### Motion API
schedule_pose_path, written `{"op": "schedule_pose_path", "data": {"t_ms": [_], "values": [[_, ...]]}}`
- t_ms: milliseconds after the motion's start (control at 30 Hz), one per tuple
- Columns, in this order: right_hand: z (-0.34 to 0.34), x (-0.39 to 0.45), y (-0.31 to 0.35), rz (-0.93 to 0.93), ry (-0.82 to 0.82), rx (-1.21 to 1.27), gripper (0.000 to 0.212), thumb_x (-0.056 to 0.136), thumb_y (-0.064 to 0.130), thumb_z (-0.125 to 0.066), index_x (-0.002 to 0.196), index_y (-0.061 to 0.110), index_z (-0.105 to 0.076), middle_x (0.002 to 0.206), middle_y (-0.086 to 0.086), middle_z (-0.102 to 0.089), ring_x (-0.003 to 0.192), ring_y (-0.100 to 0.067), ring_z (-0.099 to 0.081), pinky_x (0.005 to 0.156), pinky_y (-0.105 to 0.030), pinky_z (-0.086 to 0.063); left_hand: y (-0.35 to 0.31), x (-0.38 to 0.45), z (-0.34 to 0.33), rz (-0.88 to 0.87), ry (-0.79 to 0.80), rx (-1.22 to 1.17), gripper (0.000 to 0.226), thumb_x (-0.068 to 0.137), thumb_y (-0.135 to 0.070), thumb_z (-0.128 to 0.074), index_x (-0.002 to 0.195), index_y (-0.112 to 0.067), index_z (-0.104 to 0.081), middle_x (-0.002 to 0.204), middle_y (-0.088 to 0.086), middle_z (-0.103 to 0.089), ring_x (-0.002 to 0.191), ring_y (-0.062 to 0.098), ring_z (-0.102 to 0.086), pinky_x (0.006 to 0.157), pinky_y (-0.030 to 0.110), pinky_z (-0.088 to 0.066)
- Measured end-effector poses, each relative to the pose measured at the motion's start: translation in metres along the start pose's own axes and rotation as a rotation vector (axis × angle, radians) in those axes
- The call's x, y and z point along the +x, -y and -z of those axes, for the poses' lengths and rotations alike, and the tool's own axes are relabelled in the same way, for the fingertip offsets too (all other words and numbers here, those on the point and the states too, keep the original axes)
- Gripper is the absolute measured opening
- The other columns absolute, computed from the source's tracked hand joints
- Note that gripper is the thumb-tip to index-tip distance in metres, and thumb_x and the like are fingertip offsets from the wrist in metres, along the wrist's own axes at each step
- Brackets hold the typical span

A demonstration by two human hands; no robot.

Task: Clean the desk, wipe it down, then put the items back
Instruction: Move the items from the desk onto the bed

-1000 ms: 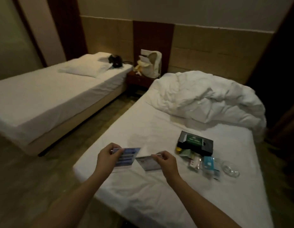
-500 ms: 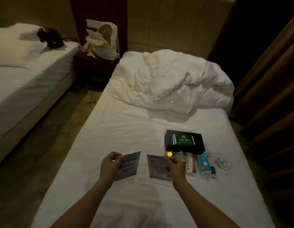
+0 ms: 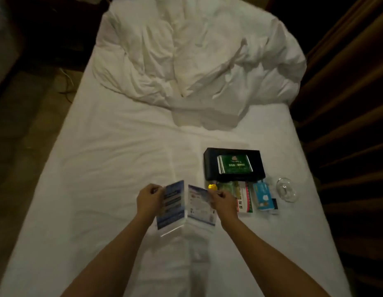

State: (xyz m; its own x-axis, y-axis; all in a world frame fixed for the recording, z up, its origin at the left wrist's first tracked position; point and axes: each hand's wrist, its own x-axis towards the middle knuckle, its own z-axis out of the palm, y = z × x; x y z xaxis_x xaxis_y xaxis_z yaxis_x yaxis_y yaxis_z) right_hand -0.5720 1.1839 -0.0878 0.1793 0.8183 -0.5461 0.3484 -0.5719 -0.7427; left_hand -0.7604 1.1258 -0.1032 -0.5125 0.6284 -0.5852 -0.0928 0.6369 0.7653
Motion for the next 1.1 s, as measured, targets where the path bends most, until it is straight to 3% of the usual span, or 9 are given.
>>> {"op": "schedule_pose_path", "data": {"t_ms": [67,133,200,267,333,533,633,833,1100], "values": [[-0.007,0.015,0.004,-0.008,-0.014,-0.024,0.011,0.089,0.015,-0.064,0.083,0.007,-0.059,0.073,-0.008,-0.057,0.062,-0.014,-0.05,0.056,-0.023,-0.042,-0.01,0.015,-0.008,0.004,0.029,-0.007,0.019,0.089,-0.011,-0.059,0.07,-0.013,-0.057,0.075,0.012,-0.061,0.069,0.028,-0.059,0.065,0.037,-0.054],[-0.013,0.029,0.006,-0.013,-0.022,-0.03,0.008,0.09,0.011,-0.062,0.092,0.003,-0.06,0.084,-0.013,-0.059,0.064,-0.013,-0.052,0.057,-0.022,-0.044,-0.016,0.028,-0.018,0.003,0.069,0.02,0.017,0.09,-0.009,-0.055,0.074,-0.014,-0.058,0.081,0.012,-0.062,0.079,0.031,-0.06,0.073,0.041,-0.052],[-0.015,0.039,0.008,0.004,-0.037,-0.049,0.011,0.09,0.007,-0.06,0.099,0.001,-0.059,0.093,-0.016,-0.06,0.072,-0.016,-0.055,0.06,-0.023,-0.046,-0.017,0.037,-0.027,-0.027,0.121,0.124,0.012,0.091,-0.006,-0.051,0.096,-0.009,-0.062,0.104,0.016,-0.062,0.099,0.033,-0.059,0.083,0.039,-0.047],[-0.01,0.044,0.009,0.059,-0.056,-0.159,0.015,0.089,0.006,-0.061,0.102,0.001,-0.058,0.097,-0.015,-0.061,0.082,-0.02,-0.055,0.066,-0.028,-0.043,-0.014,0.042,-0.034,-0.071,0.143,0.269,0.038,0.091,-0.003,-0.051,0.129,0.001,-0.048,0.13,0.022,-0.048,0.121,0.035,-0.047,0.099,0.036,-0.038],[0.001,0.041,0.01,0.123,-0.057,-0.289,0.018,0.087,0.007,-0.063,0.103,0.002,-0.058,0.097,-0.011,-0.059,0.086,-0.021,-0.053,0.071,-0.026,-0.038,-0.015,0.04,-0.038,-0.113,0.108,0.355,0.055,0.089,0.001,-0.052,0.14,0.004,-0.033,0.143,0.025,-0.033,0.133,0.035,-0.031,0.109,0.032,-0.025],[0.058,0.014,0.016,0.243,-0.087,-0.42,0.01,0.087,0.006,-0.057,0.097,0.004,-0.057,0.094,-0.012,-0.058,0.089,-0.026,-0.056,0.073,-0.032,-0.043,-0.041,0.015,-0.037,-0.173,0.034,0.422,0.054,0.084,0.002,-0.056,0.136,0.003,-0.04,0.14,0.03,-0.031,0.126,0.041,-0.037,0.106,0.038,-0.032],[0.088,-0.005,0.025,0.229,-0.068,-0.45,0.009,0.088,0.004,-0.057,0.097,0.005,-0.055,0.091,-0.01,-0.053,0.085,-0.021,-0.051,0.069,-0.025,-0.037,-0.061,-0.006,-0.04,-0.226,0.05,0.499,0.05,0.083,0.001,-0.058,0.131,0.003,-0.046,0.135,0.028,-0.038,0.123,0.041,-0.04,0.104,0.037,-0.03],[0.165,-0.06,0.029,0.366,0.013,-0.622,0.01,0.089,0.004,-0.055,0.095,0.01,-0.05,0.096,-0.008,-0.045,0.09,-0.016,-0.044,0.069,-0.019,-0.029,-0.098,-0.073,-0.08,-0.467,0.202,0.706,0.038,0.085,-0.014,-0.063,0.12,-0.001,-0.056,0.122,0.023,-0.051,0.117,0.036,-0.046,0.093,0.034,-0.036],[0.321,-0.175,-0.031,0.291,-0.244,-0.617,0.026,0.091,0.019,-0.058,0.113,0.005,-0.053,0.119,-0.011,-0.051,0.107,-0.021,-0.051,0.079,-0.018,-0.032,-0.114,-0.251,-0.19,-0.964,0.507,0.953,0.038,0.086,-0.015,-0.059,0.123,-0.006,-0.054,0.126,0.016,-0.05,0.116,0.031,-0.048,0.097,0.032,-0.037]]}}
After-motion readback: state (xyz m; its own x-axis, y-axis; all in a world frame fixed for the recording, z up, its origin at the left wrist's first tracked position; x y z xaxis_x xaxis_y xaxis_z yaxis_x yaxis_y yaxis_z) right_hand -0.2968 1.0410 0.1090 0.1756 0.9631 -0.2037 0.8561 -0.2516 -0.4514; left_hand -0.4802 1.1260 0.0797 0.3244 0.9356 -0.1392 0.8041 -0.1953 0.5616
